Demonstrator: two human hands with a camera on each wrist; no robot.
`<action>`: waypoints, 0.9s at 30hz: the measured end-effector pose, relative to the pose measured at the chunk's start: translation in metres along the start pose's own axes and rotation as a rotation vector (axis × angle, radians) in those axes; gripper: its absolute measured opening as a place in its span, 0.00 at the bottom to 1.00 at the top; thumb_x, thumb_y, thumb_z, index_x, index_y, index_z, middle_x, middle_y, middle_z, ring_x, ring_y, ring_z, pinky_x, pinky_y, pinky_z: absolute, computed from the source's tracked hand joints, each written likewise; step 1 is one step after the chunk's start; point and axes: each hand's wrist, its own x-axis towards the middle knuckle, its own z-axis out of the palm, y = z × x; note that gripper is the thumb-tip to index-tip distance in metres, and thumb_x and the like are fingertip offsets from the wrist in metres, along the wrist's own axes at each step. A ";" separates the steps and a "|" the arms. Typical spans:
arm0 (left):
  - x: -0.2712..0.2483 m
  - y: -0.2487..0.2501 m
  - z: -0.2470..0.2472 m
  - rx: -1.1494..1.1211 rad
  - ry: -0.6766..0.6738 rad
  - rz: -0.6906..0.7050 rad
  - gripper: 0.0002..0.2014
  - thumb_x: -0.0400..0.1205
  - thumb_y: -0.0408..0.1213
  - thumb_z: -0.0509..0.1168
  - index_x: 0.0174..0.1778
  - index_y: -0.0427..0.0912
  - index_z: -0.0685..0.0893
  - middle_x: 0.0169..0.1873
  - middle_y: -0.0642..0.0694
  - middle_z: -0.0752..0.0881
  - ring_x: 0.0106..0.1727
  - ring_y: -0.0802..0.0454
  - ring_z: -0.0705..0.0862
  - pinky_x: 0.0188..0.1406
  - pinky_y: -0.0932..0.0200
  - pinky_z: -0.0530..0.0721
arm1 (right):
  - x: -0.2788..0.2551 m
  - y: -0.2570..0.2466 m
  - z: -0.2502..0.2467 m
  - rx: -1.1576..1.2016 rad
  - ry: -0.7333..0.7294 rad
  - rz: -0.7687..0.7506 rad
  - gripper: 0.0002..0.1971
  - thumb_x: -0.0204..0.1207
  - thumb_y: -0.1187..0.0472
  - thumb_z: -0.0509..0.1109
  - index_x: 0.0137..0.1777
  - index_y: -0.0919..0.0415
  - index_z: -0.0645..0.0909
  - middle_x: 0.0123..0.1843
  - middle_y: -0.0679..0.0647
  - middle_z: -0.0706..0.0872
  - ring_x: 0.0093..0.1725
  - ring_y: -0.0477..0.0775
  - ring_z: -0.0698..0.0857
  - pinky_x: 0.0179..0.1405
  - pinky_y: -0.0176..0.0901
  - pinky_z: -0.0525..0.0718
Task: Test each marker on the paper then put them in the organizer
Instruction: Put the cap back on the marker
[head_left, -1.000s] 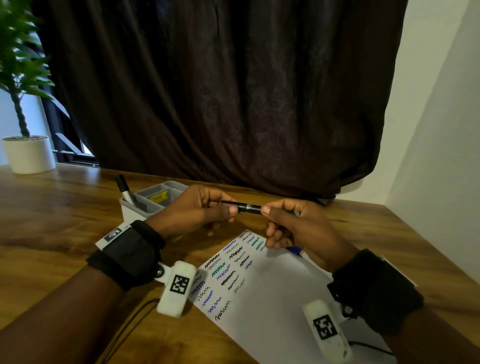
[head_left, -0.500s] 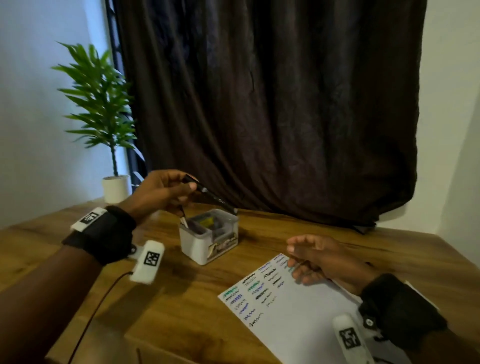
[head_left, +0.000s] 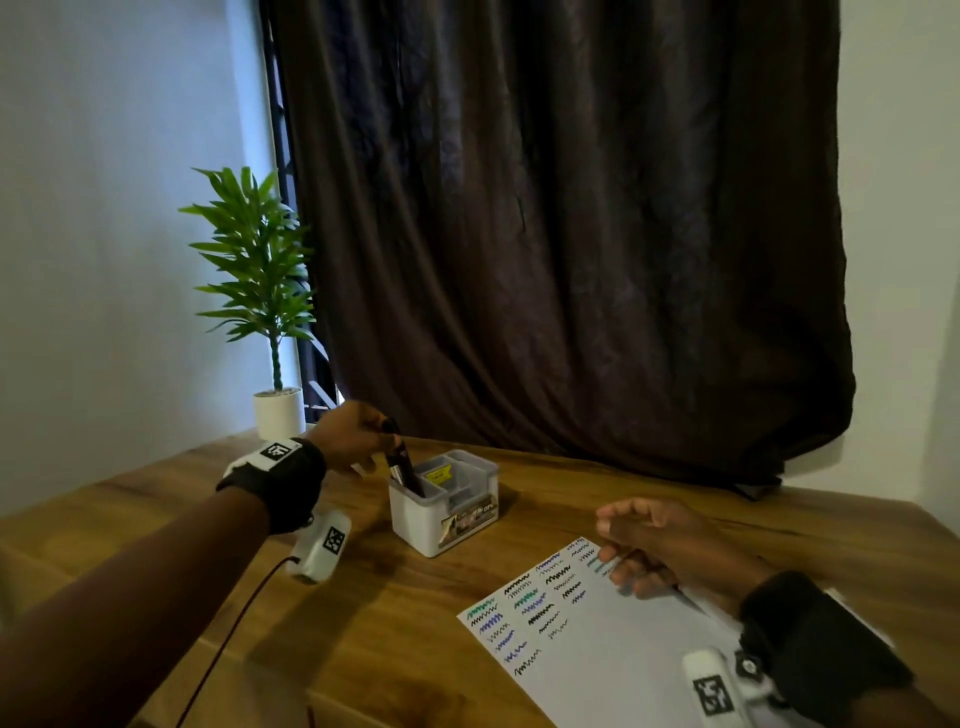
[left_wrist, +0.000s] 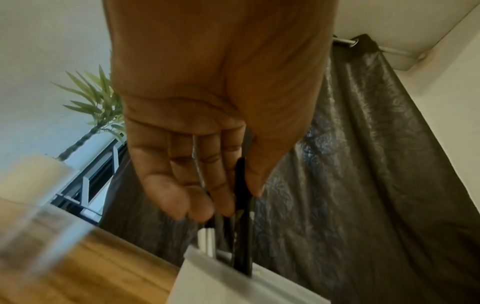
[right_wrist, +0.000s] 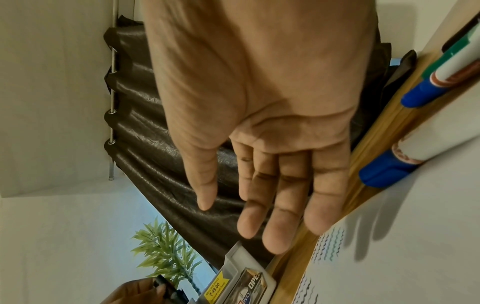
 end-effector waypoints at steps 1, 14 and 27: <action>0.000 -0.001 0.006 0.015 -0.023 -0.024 0.08 0.81 0.40 0.73 0.52 0.42 0.86 0.43 0.42 0.90 0.37 0.48 0.90 0.27 0.56 0.87 | 0.000 0.000 0.000 0.002 -0.001 0.005 0.31 0.63 0.47 0.81 0.64 0.62 0.83 0.45 0.62 0.94 0.36 0.57 0.89 0.27 0.41 0.84; -0.012 0.007 0.010 -0.008 0.246 0.102 0.08 0.78 0.42 0.76 0.50 0.47 0.86 0.38 0.50 0.86 0.40 0.52 0.87 0.27 0.59 0.85 | 0.003 -0.005 -0.015 -0.004 0.049 0.028 0.13 0.81 0.59 0.74 0.62 0.65 0.84 0.44 0.62 0.94 0.40 0.61 0.90 0.40 0.53 0.90; -0.003 0.095 0.140 -0.582 -0.357 0.357 0.07 0.82 0.36 0.71 0.54 0.41 0.89 0.41 0.47 0.90 0.39 0.51 0.89 0.34 0.52 0.88 | -0.001 -0.015 -0.049 -0.019 0.251 0.083 0.10 0.86 0.58 0.69 0.60 0.62 0.85 0.42 0.59 0.92 0.35 0.53 0.88 0.34 0.43 0.85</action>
